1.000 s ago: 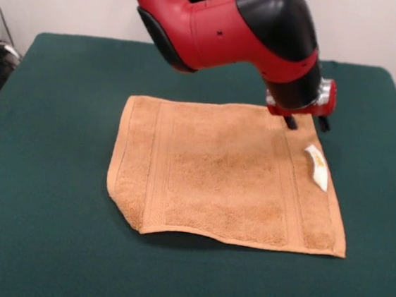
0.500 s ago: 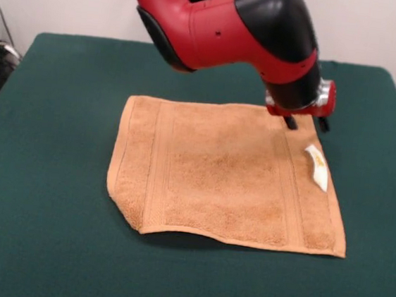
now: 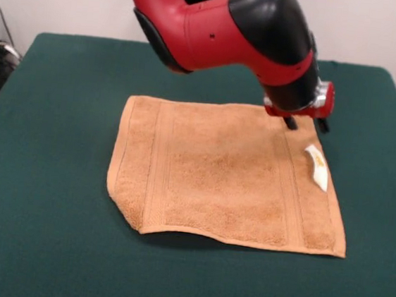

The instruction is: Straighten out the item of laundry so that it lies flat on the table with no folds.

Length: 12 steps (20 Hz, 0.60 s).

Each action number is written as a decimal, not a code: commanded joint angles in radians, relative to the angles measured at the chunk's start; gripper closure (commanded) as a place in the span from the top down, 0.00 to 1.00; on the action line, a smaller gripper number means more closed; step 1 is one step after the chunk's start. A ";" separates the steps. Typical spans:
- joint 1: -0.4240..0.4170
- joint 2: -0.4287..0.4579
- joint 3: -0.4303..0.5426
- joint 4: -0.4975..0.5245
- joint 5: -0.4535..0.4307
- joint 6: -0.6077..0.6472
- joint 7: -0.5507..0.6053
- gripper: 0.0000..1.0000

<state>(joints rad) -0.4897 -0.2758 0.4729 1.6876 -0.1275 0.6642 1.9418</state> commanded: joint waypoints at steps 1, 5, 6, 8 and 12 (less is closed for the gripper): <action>0.066 0.364 -0.076 0.061 -0.088 -0.224 0.043 1.00; 0.057 0.353 -0.066 0.085 -0.067 -0.204 0.044 1.00; 0.052 0.353 -0.063 0.090 -0.060 -0.201 0.045 1.00; 0.048 0.360 -0.061 0.094 -0.049 -0.208 0.053 1.00; 0.049 0.368 -0.057 0.089 -0.069 -0.229 0.018 1.00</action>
<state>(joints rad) -0.5079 -0.2610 0.4730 1.6913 -0.0858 0.6642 1.9418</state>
